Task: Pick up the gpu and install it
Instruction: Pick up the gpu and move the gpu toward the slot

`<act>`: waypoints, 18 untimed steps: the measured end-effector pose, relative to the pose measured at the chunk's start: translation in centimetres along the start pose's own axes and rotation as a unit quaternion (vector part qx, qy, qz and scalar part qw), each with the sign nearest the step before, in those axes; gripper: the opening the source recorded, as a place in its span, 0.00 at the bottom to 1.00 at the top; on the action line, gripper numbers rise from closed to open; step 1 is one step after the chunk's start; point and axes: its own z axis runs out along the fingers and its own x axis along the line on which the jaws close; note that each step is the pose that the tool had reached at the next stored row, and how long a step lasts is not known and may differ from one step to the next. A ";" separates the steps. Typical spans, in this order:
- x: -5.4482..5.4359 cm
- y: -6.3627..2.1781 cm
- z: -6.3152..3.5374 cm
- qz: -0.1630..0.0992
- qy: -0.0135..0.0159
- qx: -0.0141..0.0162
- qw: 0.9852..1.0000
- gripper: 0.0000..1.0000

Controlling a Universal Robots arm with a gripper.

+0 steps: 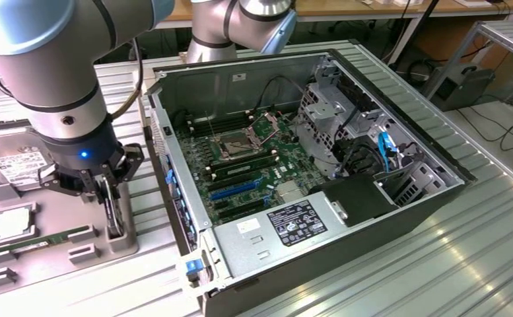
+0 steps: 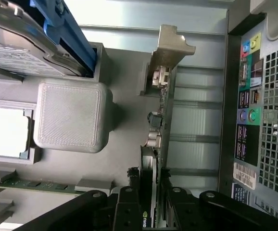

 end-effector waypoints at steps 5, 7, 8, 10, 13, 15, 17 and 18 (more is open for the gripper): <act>0.0 -0.19 0.11 -0.019 0.001 0.000 1.000 0.26; -0.1 -0.40 0.12 -0.022 0.001 0.000 1.000 0.26; -0.1 -0.51 0.13 -0.022 0.001 0.000 1.000 0.26; -0.3 -0.66 0.14 -0.022 0.001 0.000 1.000 0.26; -0.4 -0.76 0.15 -0.022 0.001 0.000 1.000 0.26; -0.5 -0.79 0.14 -0.022 0.001 0.000 1.000 0.26; -0.6 -0.81 0.12 -0.022 0.001 0.000 1.000 0.26; -0.6 -0.84 0.11 -0.022 0.001 0.000 1.000 0.26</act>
